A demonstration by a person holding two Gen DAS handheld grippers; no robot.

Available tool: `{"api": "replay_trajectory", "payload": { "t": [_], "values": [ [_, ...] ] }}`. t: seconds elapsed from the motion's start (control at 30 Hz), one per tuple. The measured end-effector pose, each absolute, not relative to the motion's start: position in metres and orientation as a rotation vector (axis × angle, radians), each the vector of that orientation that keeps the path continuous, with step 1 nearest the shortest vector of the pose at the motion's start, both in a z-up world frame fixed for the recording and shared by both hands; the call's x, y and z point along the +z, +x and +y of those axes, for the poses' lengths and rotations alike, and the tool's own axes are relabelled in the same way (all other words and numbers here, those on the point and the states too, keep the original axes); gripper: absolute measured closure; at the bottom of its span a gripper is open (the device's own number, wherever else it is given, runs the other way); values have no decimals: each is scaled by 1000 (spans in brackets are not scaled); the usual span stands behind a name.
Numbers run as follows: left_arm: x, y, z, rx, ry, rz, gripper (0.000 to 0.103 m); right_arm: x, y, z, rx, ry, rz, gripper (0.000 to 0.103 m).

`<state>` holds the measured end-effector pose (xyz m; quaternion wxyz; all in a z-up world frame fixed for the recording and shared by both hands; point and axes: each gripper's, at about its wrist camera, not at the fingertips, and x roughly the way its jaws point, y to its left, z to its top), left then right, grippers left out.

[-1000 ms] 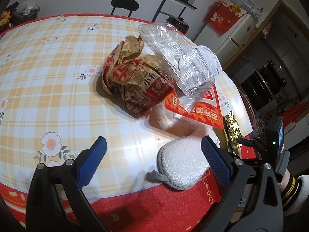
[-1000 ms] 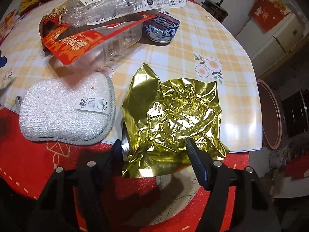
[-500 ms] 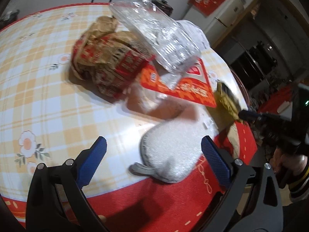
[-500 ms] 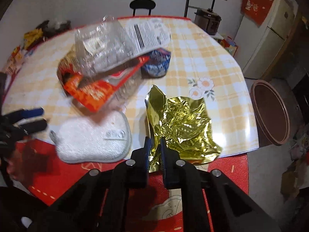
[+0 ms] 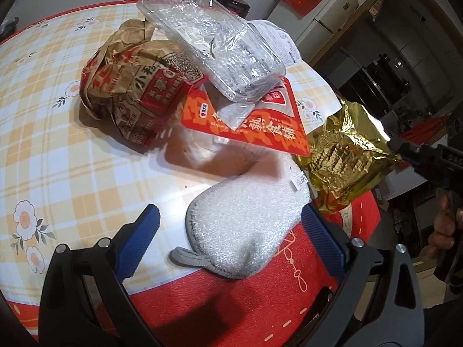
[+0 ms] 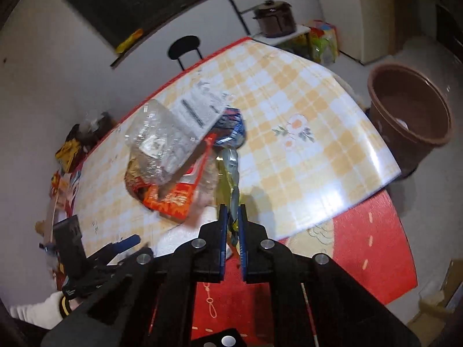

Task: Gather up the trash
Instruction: 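Grasp the gold foil wrapper with the right tool and lift it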

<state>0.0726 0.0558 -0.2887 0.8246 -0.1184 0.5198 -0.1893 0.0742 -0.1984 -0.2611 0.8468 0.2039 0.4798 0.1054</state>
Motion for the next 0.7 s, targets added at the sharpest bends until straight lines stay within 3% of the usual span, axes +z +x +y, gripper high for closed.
{"api": "replay_trajectory", "payload": {
  "t": [0.33,0.53,0.67,0.7],
  "values": [
    [-300,78,50,-399,-259,1139,7,-268,76,-185,270,395,1034,90],
    [-301,80,48,-401,-252,1139,7,-278,78,-181,265,368,1070,83],
    [-303,79,52,-397,-260,1147,7,-282,79,-179,282,376,1071,82],
    [-304,79,52,-396,-262,1150,7,-281,79,-178,290,374,1072,86]
  ]
}}
